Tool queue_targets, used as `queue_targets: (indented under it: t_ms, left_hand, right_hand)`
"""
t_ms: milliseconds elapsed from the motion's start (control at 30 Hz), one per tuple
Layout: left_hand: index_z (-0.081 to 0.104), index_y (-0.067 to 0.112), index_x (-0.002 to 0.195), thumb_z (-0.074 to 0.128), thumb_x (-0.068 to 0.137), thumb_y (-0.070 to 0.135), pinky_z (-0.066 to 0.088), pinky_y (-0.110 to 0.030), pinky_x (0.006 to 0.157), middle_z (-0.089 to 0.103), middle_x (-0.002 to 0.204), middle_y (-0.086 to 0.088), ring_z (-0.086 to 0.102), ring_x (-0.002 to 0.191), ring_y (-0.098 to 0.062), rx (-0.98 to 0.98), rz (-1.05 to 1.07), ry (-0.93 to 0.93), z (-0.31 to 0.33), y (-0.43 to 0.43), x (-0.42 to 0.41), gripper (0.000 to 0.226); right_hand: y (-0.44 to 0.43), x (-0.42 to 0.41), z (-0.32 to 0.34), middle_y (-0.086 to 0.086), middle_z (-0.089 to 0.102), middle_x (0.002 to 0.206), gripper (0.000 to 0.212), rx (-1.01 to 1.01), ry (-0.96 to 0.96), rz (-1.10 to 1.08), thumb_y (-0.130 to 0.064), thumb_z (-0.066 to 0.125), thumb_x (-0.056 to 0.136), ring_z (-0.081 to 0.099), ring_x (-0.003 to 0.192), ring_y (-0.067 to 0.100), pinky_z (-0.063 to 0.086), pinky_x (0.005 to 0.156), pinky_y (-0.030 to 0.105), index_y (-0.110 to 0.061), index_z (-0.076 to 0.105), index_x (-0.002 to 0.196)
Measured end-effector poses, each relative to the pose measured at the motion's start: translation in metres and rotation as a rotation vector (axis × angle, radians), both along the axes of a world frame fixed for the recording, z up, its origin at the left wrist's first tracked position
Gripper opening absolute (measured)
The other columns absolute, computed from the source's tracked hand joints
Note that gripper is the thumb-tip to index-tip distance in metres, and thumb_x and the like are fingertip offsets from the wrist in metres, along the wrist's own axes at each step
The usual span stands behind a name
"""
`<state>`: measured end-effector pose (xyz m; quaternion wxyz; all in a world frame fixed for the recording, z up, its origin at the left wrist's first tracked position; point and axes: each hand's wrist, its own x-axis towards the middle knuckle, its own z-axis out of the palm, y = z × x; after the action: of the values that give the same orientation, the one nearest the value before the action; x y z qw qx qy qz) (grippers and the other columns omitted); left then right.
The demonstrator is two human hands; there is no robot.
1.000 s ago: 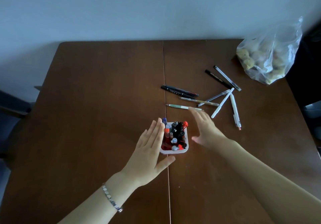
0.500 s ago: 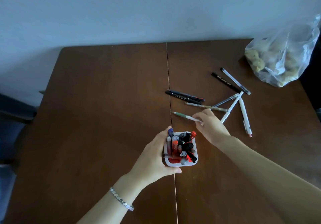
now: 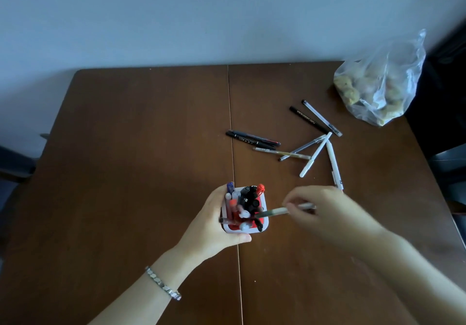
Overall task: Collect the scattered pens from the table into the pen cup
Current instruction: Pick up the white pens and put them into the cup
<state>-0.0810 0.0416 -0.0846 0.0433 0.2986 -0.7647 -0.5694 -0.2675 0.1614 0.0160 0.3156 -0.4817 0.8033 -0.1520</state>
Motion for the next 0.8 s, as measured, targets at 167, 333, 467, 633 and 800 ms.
queue_targets:
  t_ms: [167, 333, 467, 633, 800]
  left_hand:
    - [0.043, 0.046, 0.113, 0.082, 0.066, 0.026, 0.037, 0.002, 0.085, 0.055, 0.117, 0.017, 0.052, 0.111, 0.006, -0.098, -0.024, -0.015, -0.002, -0.003, -0.003, 0.065]
    - [0.05, 0.044, 0.101, 0.084, 0.063, 0.019, 0.045, -0.005, 0.083, 0.062, 0.103, 0.016, 0.059, 0.102, -0.001, -0.07, 0.01, 0.01, 0.004, -0.005, -0.005, 0.057]
    - [0.052, 0.028, 0.115, 0.086, 0.061, 0.017, 0.051, -0.021, 0.088, 0.063, 0.106, 0.011, 0.062, 0.101, -0.004, 0.009, 0.069, 0.005, 0.002, -0.005, -0.003, 0.065]
    - [0.049, 0.031, 0.118, 0.085, 0.062, 0.022, 0.048, -0.019, 0.093, 0.059, 0.114, 0.013, 0.058, 0.108, -0.005, -0.026, 0.034, -0.01, 0.0, -0.006, -0.002, 0.068]
    - [0.049, 0.029, 0.118, 0.082, 0.063, 0.026, 0.052, -0.028, 0.092, 0.059, 0.115, 0.007, 0.06, 0.106, -0.01, -0.023, 0.033, -0.031, 0.001, -0.004, -0.002, 0.065]
  right_hand:
    - [-0.04, 0.032, -0.031, 0.003, 0.062, 0.112, 0.028, -0.215, 0.143, -0.084, -0.025, 0.033, 0.098, 0.057, 0.097, 0.02, 0.044, 0.074, 0.028, -0.016, 0.049, 0.12]
    - [-0.047, 0.034, -0.033, 0.004, 0.051, 0.118, 0.036, -0.288, 0.135, 0.011, -0.03, 0.038, 0.097, 0.062, 0.086, 0.025, 0.049, 0.067, 0.03, -0.018, 0.041, 0.131]
    - [-0.042, 0.043, -0.035, 0.005, 0.056, 0.097, 0.022, -0.384, 0.047, 0.142, -0.014, 0.056, 0.088, 0.058, 0.068, 0.02, 0.044, 0.055, 0.017, -0.012, 0.06, 0.11]
    - [-0.033, 0.037, -0.032, -0.006, 0.058, 0.075, 0.016, -0.728, -0.004, -0.183, -0.012, 0.076, 0.072, 0.053, 0.07, 0.005, 0.046, 0.064, 0.01, -0.01, 0.069, 0.086]
    - [-0.025, 0.044, -0.068, 0.008, 0.071, 0.089, 0.031, -0.794, 0.197, 0.129, -0.014, 0.065, 0.081, 0.052, 0.083, 0.012, 0.043, 0.081, 0.014, -0.003, 0.064, 0.109]
